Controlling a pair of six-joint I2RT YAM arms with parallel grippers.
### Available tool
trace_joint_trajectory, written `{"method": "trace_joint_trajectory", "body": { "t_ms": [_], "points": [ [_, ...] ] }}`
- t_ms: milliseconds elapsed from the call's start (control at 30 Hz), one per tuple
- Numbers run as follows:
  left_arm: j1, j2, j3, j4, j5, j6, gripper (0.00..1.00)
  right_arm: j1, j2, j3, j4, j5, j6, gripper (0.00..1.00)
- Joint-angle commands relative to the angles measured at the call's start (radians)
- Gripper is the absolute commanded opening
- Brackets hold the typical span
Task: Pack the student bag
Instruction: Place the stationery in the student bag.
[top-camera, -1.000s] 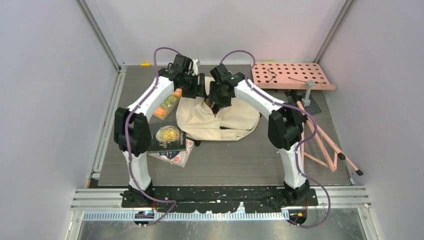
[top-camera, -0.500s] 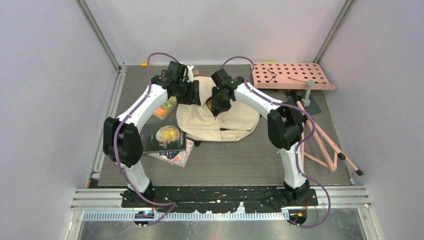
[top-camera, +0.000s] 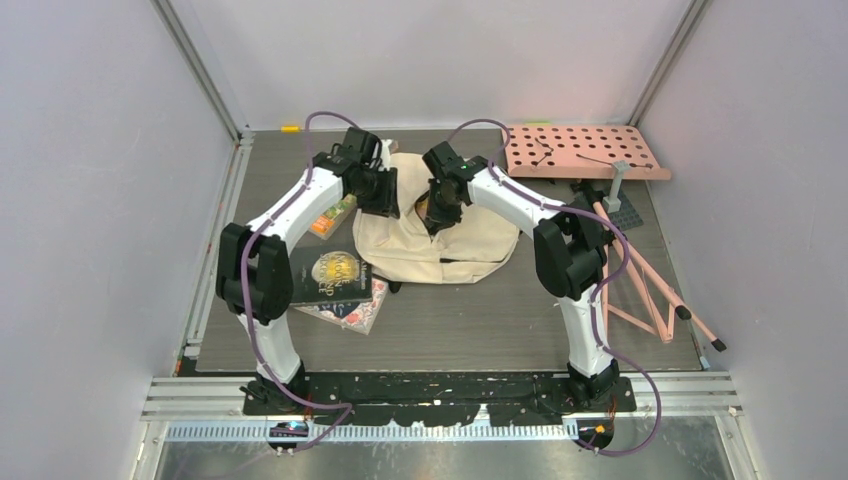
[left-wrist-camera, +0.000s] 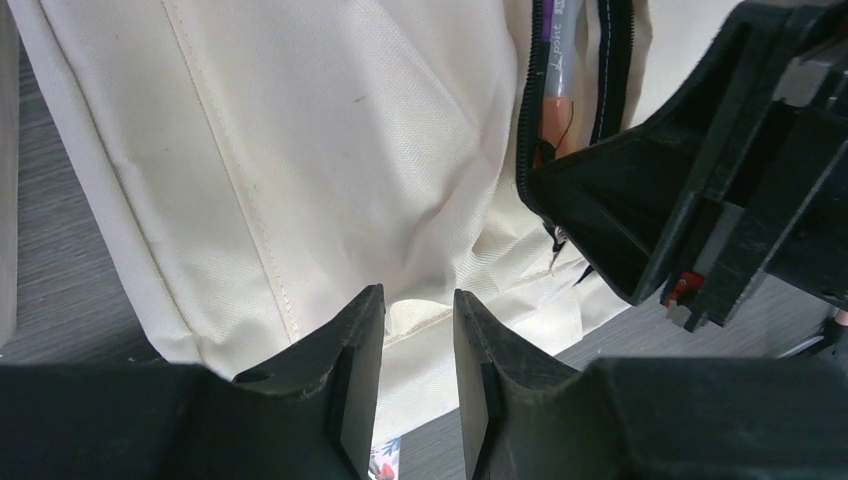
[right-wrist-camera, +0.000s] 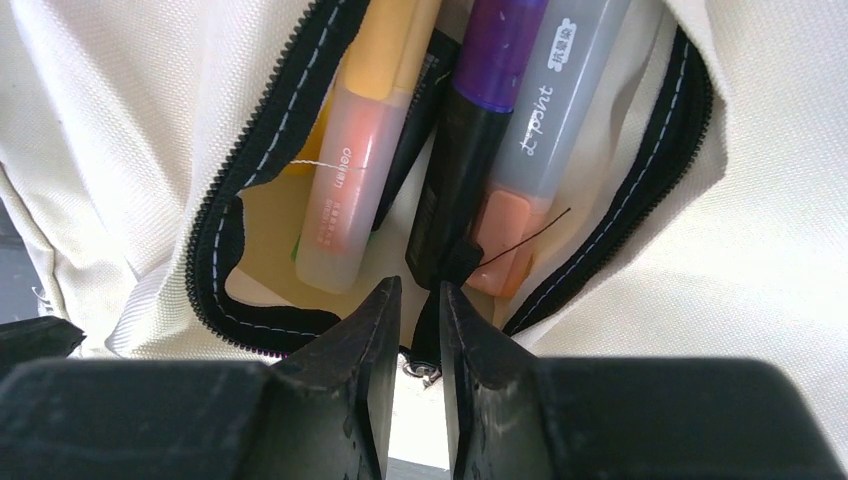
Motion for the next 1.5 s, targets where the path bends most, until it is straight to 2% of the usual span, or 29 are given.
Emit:
{"method": "trace_joint_trajectory", "body": {
  "t_ms": [0, 300, 500, 533, 600, 633, 700, 867, 967, 1133, 1367, 1467],
  "points": [
    [-0.002, 0.014, 0.013, 0.031, 0.028, 0.005, 0.33, 0.01, -0.012, 0.005, -0.035, 0.06, 0.034, 0.27],
    [-0.002, 0.032, 0.01, 0.035, 0.042, -0.001, 0.33, 0.009, 0.044, 0.058, -0.103, 0.055, 0.02, 0.28],
    [-0.002, 0.028, 0.005, 0.037, 0.041, -0.002, 0.33, 0.01, 0.085, 0.091, -0.108, -0.021, 0.006, 0.28],
    [-0.002, 0.025, 0.005, 0.037, 0.042, -0.002, 0.33, 0.01, 0.091, 0.095, -0.108, -0.033, 0.004, 0.26],
    [-0.003, 0.021, 0.005, 0.036, 0.039, -0.001, 0.33, 0.01, 0.089, 0.095, -0.108, -0.037, 0.0, 0.15],
    [-0.003, 0.017, 0.005, 0.035, 0.036, 0.001, 0.34, 0.01, 0.084, 0.094, -0.108, -0.028, -0.001, 0.06],
    [-0.003, 0.004, 0.005, 0.032, 0.021, 0.011, 0.35, 0.009, 0.06, 0.083, -0.107, -0.003, 0.001, 0.01],
    [-0.02, -0.04, 0.02, 0.009, -0.04, 0.052, 0.39, 0.01, -0.068, 0.029, -0.072, 0.097, 0.017, 0.01],
    [-0.045, -0.072, 0.034, 0.001, -0.072, 0.082, 0.42, 0.01, -0.161, -0.053, 0.027, 0.137, 0.028, 0.01],
    [-0.095, -0.119, 0.04, 0.012, -0.047, 0.089, 0.43, 0.011, -0.232, -0.136, 0.165, 0.16, 0.028, 0.01],
    [-0.196, -0.1, 0.0, 0.062, 0.012, -0.036, 0.44, 0.013, -0.248, -0.158, 0.209, 0.152, -0.014, 0.01],
    [-0.219, -0.08, -0.021, 0.056, -0.008, -0.07, 0.44, 0.011, -0.245, -0.16, 0.196, 0.169, -0.043, 0.0]
  ]
}}
